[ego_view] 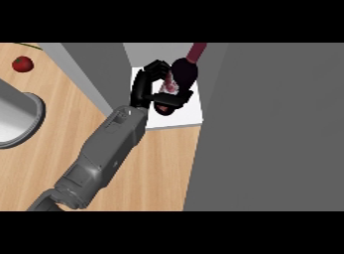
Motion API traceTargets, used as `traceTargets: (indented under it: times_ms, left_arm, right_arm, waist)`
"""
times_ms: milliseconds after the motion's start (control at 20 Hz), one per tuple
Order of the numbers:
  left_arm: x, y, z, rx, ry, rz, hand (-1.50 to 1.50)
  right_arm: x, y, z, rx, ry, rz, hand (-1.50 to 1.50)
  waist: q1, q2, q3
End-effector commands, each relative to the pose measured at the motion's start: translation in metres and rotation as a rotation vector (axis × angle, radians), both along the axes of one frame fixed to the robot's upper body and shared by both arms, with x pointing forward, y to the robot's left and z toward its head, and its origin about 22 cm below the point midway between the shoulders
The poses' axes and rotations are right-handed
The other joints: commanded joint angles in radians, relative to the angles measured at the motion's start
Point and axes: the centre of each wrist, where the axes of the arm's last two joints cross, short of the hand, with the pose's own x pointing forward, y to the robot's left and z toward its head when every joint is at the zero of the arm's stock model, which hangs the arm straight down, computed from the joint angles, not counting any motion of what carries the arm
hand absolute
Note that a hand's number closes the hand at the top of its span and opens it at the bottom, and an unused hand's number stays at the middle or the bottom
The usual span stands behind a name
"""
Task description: Pick up the wine, place it into the cabinet and close the cabinet
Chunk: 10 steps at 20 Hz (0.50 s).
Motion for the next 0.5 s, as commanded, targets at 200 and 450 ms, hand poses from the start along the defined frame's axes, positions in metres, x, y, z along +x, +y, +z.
traceTargets:
  times_ms: [200, 450]
  left_arm:
    - [0.013, 0.0, 0.012, -0.022, 0.03, 0.049, 1.5]
    - [0.013, 0.024, -0.001, 0.003, 0.01, 0.1, 1.5]
  right_arm:
    - [-0.018, -0.003, 0.023, 0.093, 0.011, 0.076, -1.5]
    - [-0.021, -0.006, 0.025, 0.095, 0.003, 0.064, -1.5]
  waist:
    - [-0.016, 0.009, 0.0]
    - [-0.015, 0.013, -0.001]
